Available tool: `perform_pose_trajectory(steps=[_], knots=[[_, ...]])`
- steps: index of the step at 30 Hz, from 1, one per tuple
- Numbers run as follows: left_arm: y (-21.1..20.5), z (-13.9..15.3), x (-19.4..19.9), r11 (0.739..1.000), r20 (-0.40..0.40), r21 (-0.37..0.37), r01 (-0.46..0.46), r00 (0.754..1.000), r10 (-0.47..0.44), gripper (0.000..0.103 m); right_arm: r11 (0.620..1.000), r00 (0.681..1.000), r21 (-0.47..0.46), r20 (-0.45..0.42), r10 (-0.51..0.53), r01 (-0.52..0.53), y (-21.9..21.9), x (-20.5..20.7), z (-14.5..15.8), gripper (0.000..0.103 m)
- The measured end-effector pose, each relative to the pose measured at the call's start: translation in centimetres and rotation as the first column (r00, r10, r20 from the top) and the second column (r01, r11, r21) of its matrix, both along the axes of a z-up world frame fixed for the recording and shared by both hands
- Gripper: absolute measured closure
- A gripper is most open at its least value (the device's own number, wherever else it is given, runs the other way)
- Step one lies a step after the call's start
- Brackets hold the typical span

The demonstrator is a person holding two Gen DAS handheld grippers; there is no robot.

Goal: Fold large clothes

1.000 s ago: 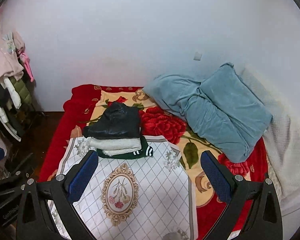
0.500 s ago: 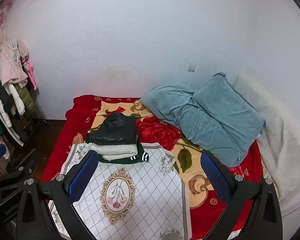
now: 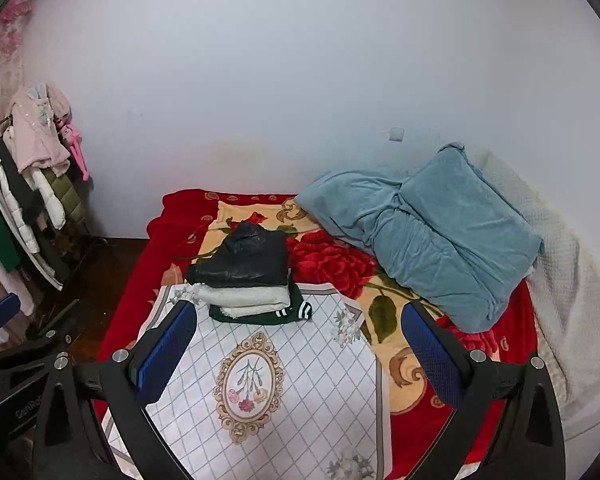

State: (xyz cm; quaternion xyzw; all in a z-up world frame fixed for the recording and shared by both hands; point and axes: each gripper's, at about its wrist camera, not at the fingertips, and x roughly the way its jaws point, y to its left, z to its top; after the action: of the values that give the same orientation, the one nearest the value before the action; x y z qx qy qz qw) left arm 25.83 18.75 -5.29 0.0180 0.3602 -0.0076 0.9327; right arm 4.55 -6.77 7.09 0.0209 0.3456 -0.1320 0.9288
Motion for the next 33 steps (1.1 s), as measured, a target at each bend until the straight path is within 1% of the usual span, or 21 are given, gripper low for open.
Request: perform_pose_trajectory(steps=[7, 20, 33], knots=[[0.0, 0.4, -0.3, 1.000, -0.003, -0.005, 0.000, 1.000, 0.000, 0.002, 1.000, 1.000, -0.019, -0.006, -0.006, 0.006, -0.6, -0.1, 0.2, 0.000], [-0.6, 1.6, -0.8, 1.000, 0.006, -0.009, 0.001, 1.000, -0.001, 0.002, 1.000, 1.000, -0.022, 0.000, -0.005, 0.005, -1.3, -0.4, 0.6, 0.000], [-0.7, 1.8, -0.8, 1.000, 0.005, -0.009, 0.001, 1.000, -0.001, 0.002, 1.000, 1.000, -0.018, -0.001, 0.000, 0.000, -1.5, -0.4, 0.6, 0.000]])
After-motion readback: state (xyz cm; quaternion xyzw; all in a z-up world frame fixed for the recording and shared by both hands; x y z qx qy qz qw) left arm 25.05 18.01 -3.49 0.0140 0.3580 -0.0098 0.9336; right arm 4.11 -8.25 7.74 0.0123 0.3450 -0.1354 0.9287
